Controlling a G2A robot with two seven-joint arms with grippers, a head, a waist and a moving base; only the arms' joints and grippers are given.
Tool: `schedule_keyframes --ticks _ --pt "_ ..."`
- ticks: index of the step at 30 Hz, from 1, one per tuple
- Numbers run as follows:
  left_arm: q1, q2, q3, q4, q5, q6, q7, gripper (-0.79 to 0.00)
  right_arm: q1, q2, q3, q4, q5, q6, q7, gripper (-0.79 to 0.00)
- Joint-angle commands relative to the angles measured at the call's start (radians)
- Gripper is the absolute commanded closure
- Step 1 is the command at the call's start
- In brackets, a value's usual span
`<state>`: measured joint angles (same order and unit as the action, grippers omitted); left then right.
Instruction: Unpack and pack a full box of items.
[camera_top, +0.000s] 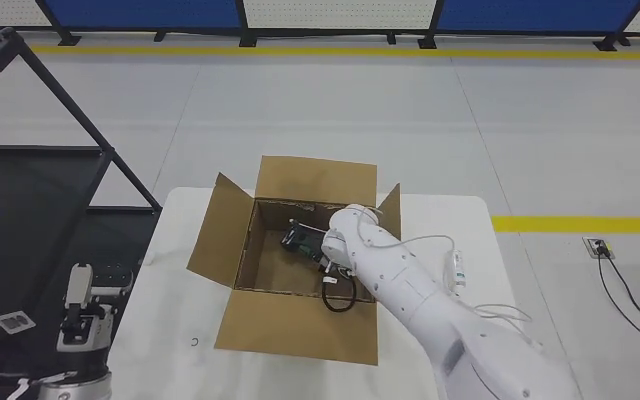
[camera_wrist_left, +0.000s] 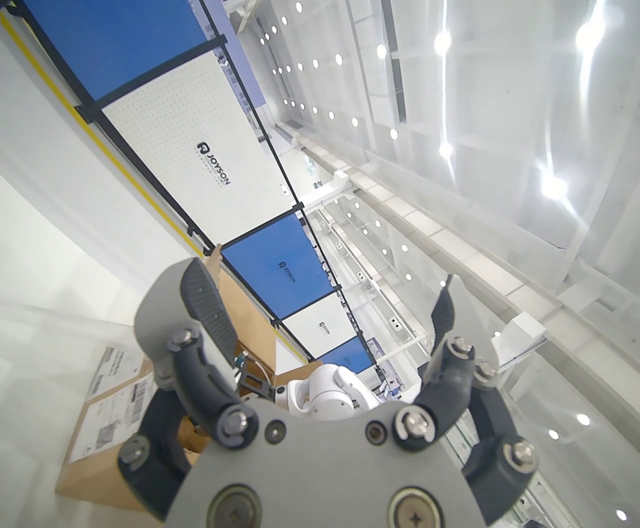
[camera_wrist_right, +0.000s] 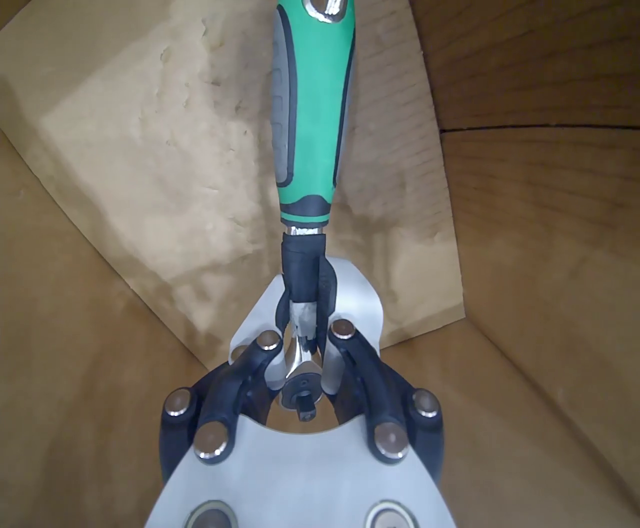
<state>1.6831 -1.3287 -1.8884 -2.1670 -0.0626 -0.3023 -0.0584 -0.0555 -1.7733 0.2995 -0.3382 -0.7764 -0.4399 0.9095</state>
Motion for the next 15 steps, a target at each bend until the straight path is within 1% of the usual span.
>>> schedule_keyframes --ticks 1,2,3,5,6,10,15 --pt "-0.003 -0.001 0.000 0.000 0.003 0.002 0.009 -0.785 0.003 -0.012 0.007 0.035 0.014 -0.012 -0.004 0.000" --pt "-0.005 -0.001 0.000 0.000 0.006 0.002 0.017 -0.785 0.004 -0.018 0.007 0.047 0.015 -0.014 -0.001 -0.049" --pt "-0.007 -0.001 0.002 0.001 0.010 0.005 0.021 -0.785 0.005 -0.023 0.010 0.058 0.019 -0.019 -0.004 -0.240" --pt "-0.011 -0.002 0.005 0.001 0.013 0.008 0.023 -0.785 0.007 -0.032 0.011 0.079 0.017 -0.027 -0.010 -0.308" --pt "-0.013 -0.002 0.004 0.002 0.015 0.009 0.026 -0.785 0.007 -0.036 0.012 0.088 0.017 -0.030 -0.012 -0.332" --pt "-0.019 -0.002 0.004 0.007 0.017 0.012 0.030 -0.785 0.012 -0.049 0.018 0.115 0.019 -0.045 -0.022 -0.360" --pt "-0.032 -0.003 0.001 0.014 0.020 0.018 0.050 -0.785 0.026 -0.058 0.025 0.128 0.014 -0.057 -0.049 -0.360"
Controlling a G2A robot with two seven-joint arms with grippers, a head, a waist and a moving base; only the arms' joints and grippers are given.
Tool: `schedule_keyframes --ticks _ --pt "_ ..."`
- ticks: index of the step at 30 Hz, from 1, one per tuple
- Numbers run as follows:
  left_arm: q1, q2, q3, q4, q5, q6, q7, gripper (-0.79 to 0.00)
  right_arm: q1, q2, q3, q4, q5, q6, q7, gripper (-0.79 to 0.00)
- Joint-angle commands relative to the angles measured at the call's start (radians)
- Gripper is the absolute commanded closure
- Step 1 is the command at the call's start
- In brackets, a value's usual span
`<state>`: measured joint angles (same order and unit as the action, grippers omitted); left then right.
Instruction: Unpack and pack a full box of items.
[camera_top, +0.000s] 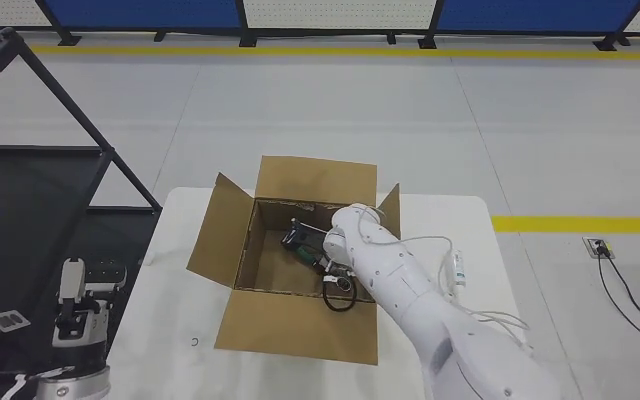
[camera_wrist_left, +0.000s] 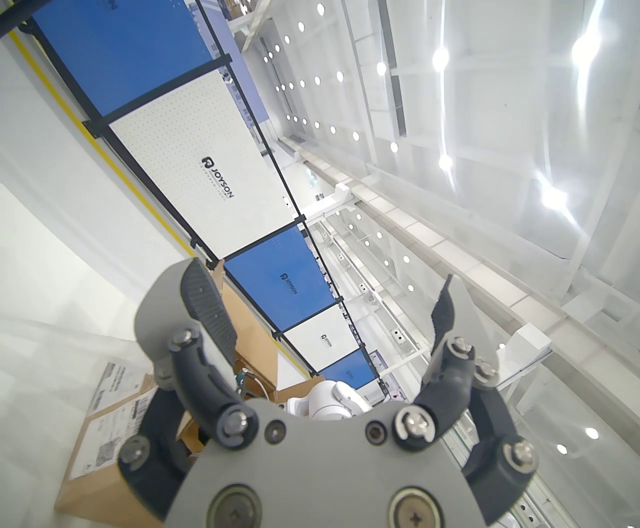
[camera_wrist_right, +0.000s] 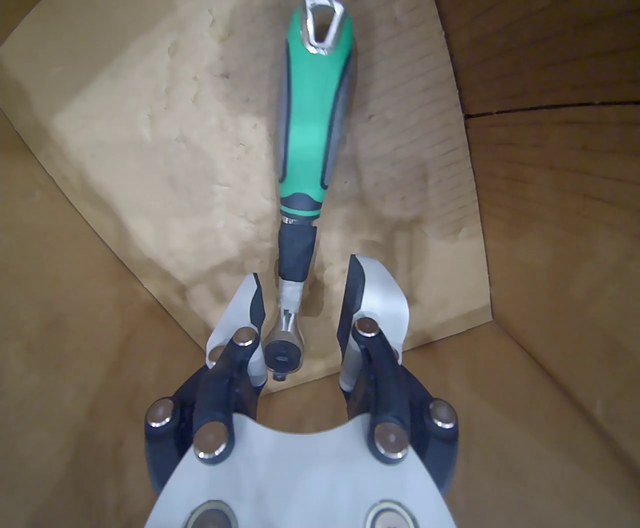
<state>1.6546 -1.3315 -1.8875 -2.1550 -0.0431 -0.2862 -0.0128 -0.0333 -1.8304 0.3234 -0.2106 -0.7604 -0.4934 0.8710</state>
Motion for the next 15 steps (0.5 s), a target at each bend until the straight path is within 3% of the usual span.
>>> schedule_keyframes --ticks 1,15 --pt "-0.007 0.000 0.000 0.004 -0.001 0.006 0.006 -0.785 0.010 -0.001 0.003 0.000 -0.004 -0.011 -0.027 -0.354" --pt "-0.055 0.000 0.019 0.026 0.004 0.033 0.000 -0.785 0.040 0.038 0.021 -0.067 -0.078 -0.032 -0.197 -0.326"
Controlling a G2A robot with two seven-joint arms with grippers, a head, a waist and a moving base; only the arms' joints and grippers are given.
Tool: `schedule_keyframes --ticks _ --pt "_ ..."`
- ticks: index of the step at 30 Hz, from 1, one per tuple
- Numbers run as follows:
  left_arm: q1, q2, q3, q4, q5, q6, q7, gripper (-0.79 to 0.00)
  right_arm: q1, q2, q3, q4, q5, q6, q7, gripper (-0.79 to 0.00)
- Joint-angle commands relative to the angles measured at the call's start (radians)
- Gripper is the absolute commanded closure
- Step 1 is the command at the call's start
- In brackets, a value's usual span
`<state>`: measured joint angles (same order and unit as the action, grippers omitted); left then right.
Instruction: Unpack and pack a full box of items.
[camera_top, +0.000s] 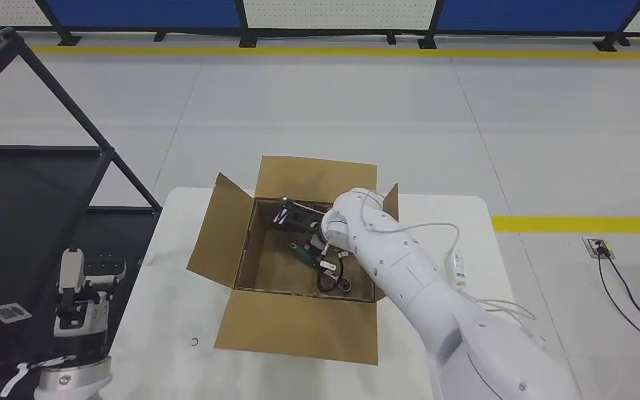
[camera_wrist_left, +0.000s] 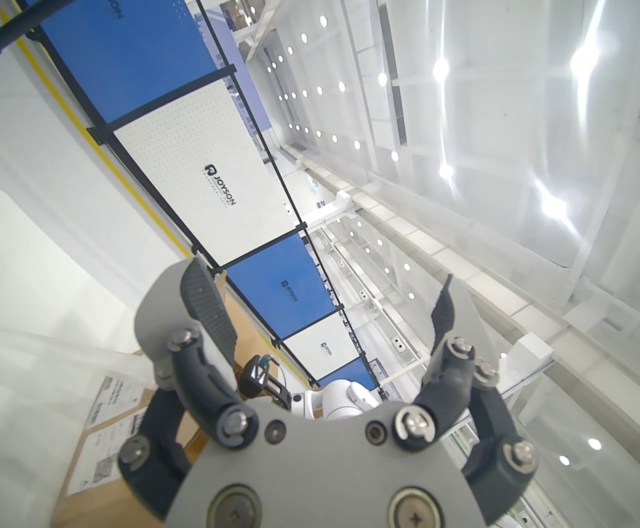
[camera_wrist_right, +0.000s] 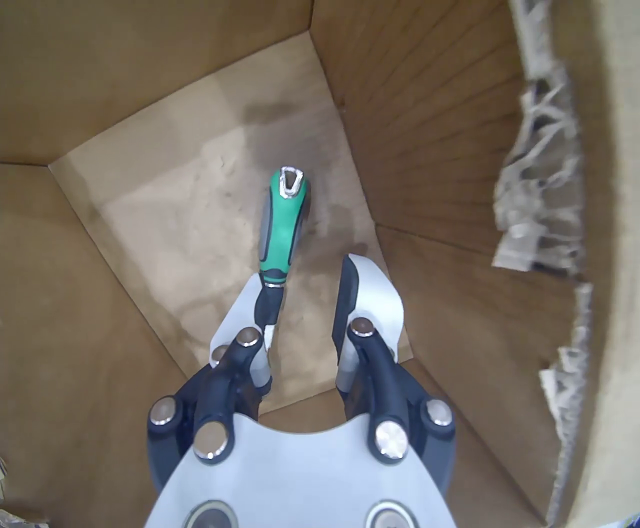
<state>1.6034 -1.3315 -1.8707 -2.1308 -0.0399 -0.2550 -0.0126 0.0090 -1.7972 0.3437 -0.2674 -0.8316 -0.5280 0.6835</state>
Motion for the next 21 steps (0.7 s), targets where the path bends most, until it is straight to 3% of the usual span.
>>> schedule_keyframes --ticks 1,5,6,8,10,16,21 --pt "-0.007 0.000 0.005 0.004 0.002 0.005 -0.003 -0.785 -0.004 0.011 0.003 -0.023 -0.013 0.012 -0.020 -0.329" --pt "-0.019 0.000 0.017 0.011 0.012 0.010 -0.009 -0.785 -0.018 0.042 0.017 -0.097 -0.038 0.041 -0.032 -0.376" --pt "-0.021 0.001 0.019 0.011 0.017 0.011 -0.009 -0.785 -0.023 0.051 0.021 -0.124 -0.045 0.050 -0.027 -0.446" --pt "-0.024 0.001 0.025 0.012 0.025 0.012 -0.010 -0.785 -0.036 0.072 0.032 -0.184 -0.059 0.079 -0.012 -0.674" --pt "-0.027 0.001 0.029 0.013 0.032 0.014 -0.009 -0.785 -0.054 0.098 0.049 -0.258 -0.074 0.109 0.005 -0.757" --pt "-0.033 0.000 0.045 0.017 0.050 0.021 -0.003 -0.785 -0.148 0.208 0.141 -0.579 -0.154 0.237 0.128 -0.785" --pt "-0.041 -0.001 0.065 0.020 0.069 0.026 0.000 -0.785 -0.313 0.325 0.298 -0.951 -0.267 0.310 0.257 -0.785"
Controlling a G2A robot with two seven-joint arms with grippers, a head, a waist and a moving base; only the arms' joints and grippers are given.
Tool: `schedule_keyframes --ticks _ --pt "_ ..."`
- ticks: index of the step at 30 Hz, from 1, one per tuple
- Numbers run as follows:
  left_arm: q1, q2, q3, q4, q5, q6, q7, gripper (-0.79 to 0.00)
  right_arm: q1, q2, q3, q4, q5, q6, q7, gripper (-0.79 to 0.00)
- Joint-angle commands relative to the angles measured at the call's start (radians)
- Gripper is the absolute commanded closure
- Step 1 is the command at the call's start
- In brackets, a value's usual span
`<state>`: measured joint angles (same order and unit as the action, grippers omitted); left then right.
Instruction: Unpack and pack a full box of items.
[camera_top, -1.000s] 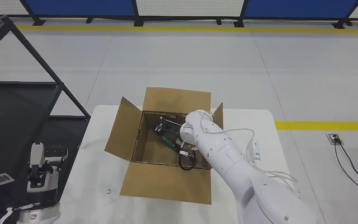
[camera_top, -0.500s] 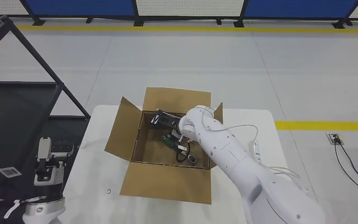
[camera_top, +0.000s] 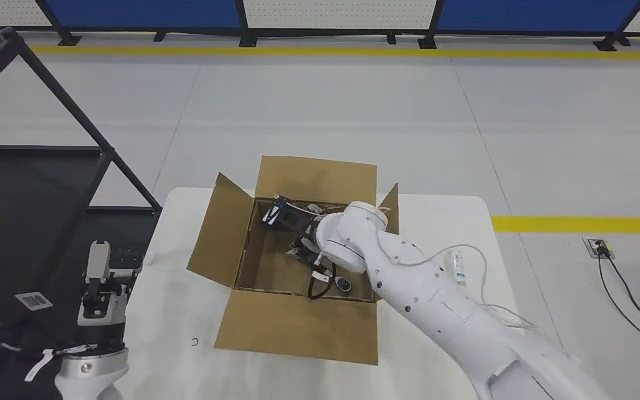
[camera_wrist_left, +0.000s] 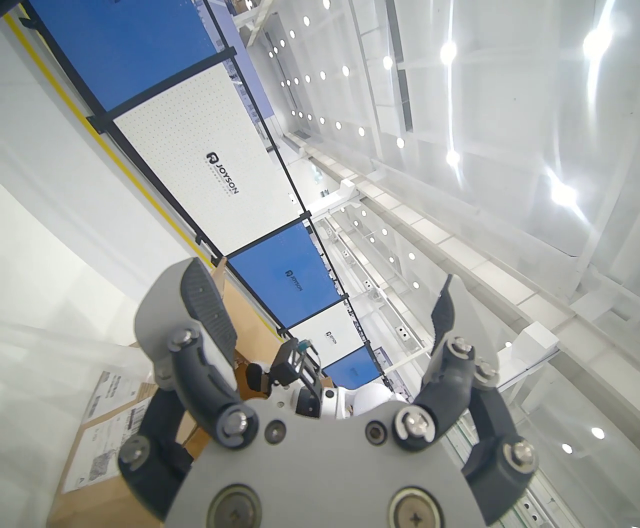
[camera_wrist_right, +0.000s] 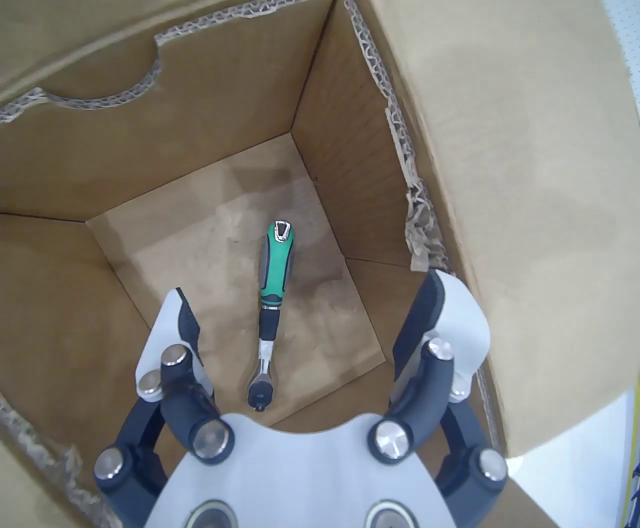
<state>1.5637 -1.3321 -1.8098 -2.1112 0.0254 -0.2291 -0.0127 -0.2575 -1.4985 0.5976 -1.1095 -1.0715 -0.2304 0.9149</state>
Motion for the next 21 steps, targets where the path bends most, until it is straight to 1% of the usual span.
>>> schedule_keyframes --ticks 1,3,6,8,12,13,14,17,20,21 --pt "-0.003 0.000 0.007 0.002 0.007 0.000 0.001 -0.785 -0.091 0.048 0.083 -0.187 -0.050 0.017 0.042 -0.785" --pt "-0.006 0.000 0.012 0.003 0.012 0.000 0.002 -0.785 -0.184 0.086 0.169 -0.332 -0.091 0.032 0.056 -0.785" --pt "-0.008 0.000 0.018 0.006 0.019 0.000 0.002 -0.785 -0.319 0.129 0.293 -0.512 -0.133 0.042 0.052 -0.785" --pt "-0.010 0.000 0.023 0.011 0.025 -0.001 0.003 -0.785 -0.398 0.150 0.369 -0.610 -0.153 0.049 0.039 -0.785" --pt "-0.012 -0.001 0.034 0.018 0.041 -0.002 0.002 -0.785 -0.546 0.180 0.516 -0.787 -0.213 0.097 0.003 -0.785" --pt "-0.013 -0.001 0.036 0.020 0.047 -0.002 0.004 -0.785 -0.570 0.184 0.539 -0.815 -0.216 0.105 0.000 -0.785" --pt "-0.017 -0.001 0.041 0.025 0.063 -0.003 0.008 -0.785 -0.613 0.191 0.586 -0.863 -0.210 0.107 0.000 -0.785" --pt "-0.025 -0.002 0.061 0.038 0.093 -0.011 0.020 -0.785 -0.693 0.203 0.694 -0.940 -0.210 0.152 0.012 -0.785" --pt "-0.031 -0.002 0.078 0.046 0.113 -0.014 0.027 -0.785 -0.750 0.211 0.794 -0.971 -0.174 0.176 0.020 -0.785" --pt "-0.032 -0.003 0.083 0.047 0.117 -0.014 0.029 -0.785 -0.765 0.213 0.833 -0.971 -0.171 0.201 0.022 -0.785"
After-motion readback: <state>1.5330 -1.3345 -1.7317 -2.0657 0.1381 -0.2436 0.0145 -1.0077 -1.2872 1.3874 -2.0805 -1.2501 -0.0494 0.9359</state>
